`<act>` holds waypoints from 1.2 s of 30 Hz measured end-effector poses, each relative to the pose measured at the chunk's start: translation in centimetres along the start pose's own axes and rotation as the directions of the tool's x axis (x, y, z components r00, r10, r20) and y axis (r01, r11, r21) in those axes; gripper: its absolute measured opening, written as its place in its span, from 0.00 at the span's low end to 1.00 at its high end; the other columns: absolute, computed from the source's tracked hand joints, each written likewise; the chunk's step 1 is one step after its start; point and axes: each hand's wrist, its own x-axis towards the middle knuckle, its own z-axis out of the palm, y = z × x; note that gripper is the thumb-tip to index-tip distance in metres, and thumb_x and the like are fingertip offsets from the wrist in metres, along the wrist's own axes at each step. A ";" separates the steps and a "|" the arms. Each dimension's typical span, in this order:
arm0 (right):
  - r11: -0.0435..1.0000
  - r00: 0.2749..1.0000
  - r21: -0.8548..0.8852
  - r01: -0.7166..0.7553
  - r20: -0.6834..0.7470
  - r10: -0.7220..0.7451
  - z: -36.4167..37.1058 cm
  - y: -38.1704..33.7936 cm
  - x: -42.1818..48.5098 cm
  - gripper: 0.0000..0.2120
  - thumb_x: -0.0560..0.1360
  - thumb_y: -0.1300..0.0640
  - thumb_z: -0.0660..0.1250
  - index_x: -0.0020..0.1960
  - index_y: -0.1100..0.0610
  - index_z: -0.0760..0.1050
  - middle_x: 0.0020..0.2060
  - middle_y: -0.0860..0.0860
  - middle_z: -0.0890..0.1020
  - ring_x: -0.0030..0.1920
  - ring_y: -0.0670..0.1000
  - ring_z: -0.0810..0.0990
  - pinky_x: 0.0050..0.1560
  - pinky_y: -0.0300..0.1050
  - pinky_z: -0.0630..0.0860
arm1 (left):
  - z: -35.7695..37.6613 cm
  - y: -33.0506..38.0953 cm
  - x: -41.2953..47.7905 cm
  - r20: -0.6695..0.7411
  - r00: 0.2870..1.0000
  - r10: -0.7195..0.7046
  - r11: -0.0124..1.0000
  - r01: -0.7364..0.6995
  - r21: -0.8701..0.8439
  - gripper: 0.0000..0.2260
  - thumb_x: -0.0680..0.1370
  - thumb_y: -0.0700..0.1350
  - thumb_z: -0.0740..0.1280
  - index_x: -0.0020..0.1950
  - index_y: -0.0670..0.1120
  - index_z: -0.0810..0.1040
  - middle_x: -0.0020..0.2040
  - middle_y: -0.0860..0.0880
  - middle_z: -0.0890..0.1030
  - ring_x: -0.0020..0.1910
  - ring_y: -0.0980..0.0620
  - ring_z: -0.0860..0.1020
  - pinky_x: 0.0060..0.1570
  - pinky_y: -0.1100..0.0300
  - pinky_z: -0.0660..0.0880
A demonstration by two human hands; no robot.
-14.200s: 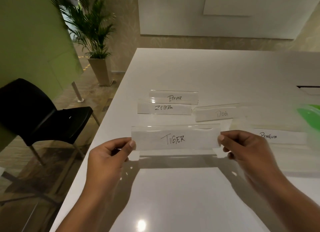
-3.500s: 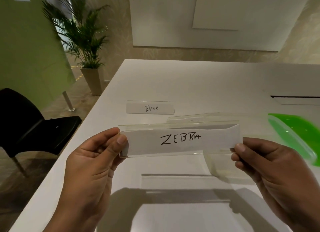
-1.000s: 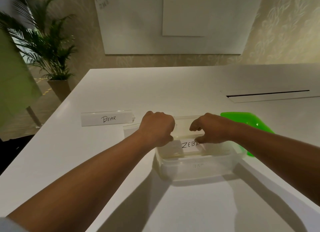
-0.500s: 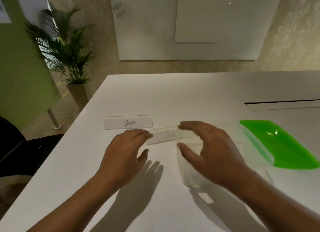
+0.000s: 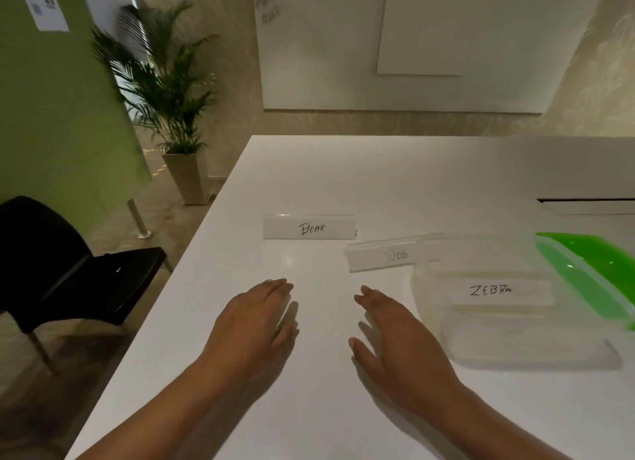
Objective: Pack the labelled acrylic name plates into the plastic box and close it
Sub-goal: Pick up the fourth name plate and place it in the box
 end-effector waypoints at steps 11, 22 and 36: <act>0.976 0.964 -0.094 -0.195 0.162 0.208 3.0 -0.4 -0.4 0.37 0.76 0.34 0.48 0.79 0.51 0.52 0.79 0.44 0.53 0.78 0.43 0.50 0.75 0.39 0.48 | 1.7 -1.8 -1.8 0.077 0.994 -0.079 0.987 0.089 -0.136 0.32 0.78 0.65 0.50 0.77 0.49 0.61 0.78 0.51 0.59 0.78 0.52 0.55 0.75 0.56 0.52; 0.968 0.966 -0.211 -0.135 0.188 0.176 2.9 -0.8 0.1 0.37 0.74 0.34 0.41 0.79 0.50 0.54 0.78 0.44 0.56 0.78 0.42 0.48 0.74 0.37 0.44 | 0.6 -3.7 2.4 -0.004 0.992 -0.128 0.914 0.117 -0.389 0.22 0.74 0.57 0.69 0.66 0.50 0.76 0.67 0.55 0.76 0.68 0.59 0.70 0.63 0.70 0.61; 0.977 0.968 -0.133 -0.166 0.167 0.187 3.0 -0.8 0.6 0.38 0.71 0.32 0.45 0.78 0.46 0.56 0.76 0.38 0.55 0.76 0.37 0.47 0.73 0.35 0.44 | 2.0 -7.3 13.0 -0.028 0.757 -0.653 0.481 0.387 -0.787 0.11 0.75 0.43 0.71 0.56 0.43 0.78 0.52 0.48 0.81 0.47 0.50 0.80 0.50 0.57 0.78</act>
